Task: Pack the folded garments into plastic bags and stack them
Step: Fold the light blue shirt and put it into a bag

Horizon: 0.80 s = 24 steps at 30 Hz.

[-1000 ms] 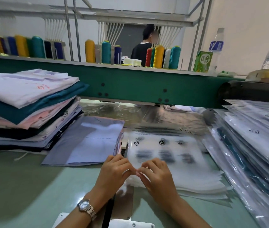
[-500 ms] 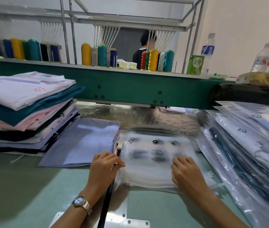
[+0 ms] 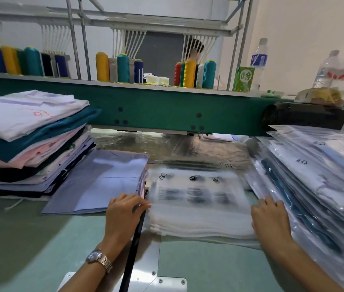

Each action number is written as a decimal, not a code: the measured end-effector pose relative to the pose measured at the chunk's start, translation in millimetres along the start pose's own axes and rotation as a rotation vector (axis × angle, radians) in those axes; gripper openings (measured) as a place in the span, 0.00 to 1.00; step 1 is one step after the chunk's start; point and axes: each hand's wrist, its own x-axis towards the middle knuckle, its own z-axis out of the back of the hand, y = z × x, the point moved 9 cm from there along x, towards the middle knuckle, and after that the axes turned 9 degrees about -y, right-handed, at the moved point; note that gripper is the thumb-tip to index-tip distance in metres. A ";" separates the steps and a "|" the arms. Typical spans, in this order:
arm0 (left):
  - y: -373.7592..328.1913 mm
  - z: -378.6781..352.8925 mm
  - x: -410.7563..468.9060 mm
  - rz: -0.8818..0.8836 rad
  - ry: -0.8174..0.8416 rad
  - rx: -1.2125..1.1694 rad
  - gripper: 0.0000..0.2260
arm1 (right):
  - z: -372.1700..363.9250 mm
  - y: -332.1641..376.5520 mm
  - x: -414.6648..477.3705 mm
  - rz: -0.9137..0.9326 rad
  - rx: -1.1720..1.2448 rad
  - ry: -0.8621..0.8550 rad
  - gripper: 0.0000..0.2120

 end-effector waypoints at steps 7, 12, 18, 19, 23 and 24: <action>8.6 -5.0 -2.4 0.066 0.001 -0.051 0.04 | 33.2 37.8 14.7 0.128 0.468 -0.106 0.13; 8.7 -4.0 -2.7 0.076 -0.004 -0.065 0.04 | 52.9 90.4 30.7 0.383 1.014 -0.142 0.17; 12.1 -6.7 -4.0 0.086 0.016 -0.069 0.05 | 29.4 105.1 42.4 0.383 1.228 -0.056 0.17; 12.3 -6.7 -3.8 0.085 0.020 -0.072 0.05 | 28.4 105.2 42.1 0.382 1.273 -0.077 0.14; 15.4 -7.4 -3.1 0.101 0.014 -0.087 0.06 | 9.7 99.7 43.0 0.330 1.274 -0.093 0.11; 14.5 -7.2 -2.6 0.094 0.006 -0.088 0.06 | 2.8 99.5 42.7 0.326 1.238 -0.068 0.13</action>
